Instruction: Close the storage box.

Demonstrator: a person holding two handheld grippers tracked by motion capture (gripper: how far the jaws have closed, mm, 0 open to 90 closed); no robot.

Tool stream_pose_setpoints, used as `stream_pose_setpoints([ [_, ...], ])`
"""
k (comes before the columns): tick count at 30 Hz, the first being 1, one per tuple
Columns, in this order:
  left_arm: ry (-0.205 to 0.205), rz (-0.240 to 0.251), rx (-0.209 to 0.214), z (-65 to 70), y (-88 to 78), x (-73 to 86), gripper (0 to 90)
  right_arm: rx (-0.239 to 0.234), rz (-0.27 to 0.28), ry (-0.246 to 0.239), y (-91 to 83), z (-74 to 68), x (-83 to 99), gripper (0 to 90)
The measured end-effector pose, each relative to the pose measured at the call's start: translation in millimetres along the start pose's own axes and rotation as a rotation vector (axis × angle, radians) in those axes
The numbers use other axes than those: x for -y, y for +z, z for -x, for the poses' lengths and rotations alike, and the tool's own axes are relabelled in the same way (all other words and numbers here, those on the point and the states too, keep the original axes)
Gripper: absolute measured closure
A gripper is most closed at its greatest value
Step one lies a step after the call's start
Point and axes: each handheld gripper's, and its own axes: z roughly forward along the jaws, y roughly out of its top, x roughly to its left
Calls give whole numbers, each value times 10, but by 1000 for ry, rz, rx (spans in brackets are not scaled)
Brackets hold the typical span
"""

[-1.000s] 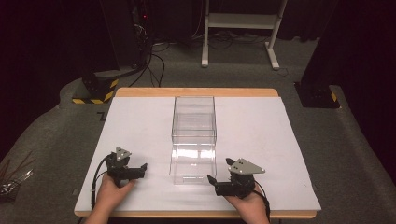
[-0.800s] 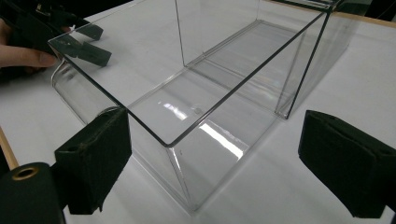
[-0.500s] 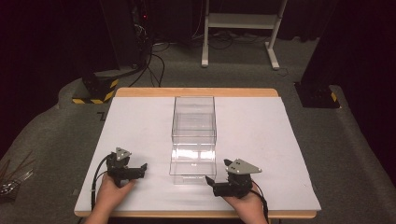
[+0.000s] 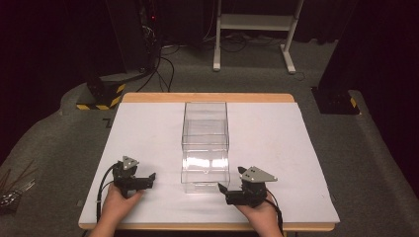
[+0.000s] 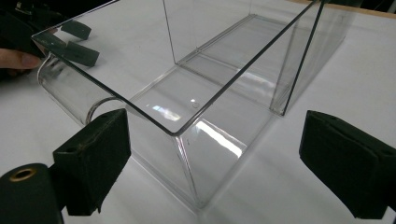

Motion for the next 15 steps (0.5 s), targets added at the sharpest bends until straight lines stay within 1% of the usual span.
stream_pose_setpoints([
  [15,4,-4,2,-4,-2,-1,12,28,19,12,102,64,-33,91],
])
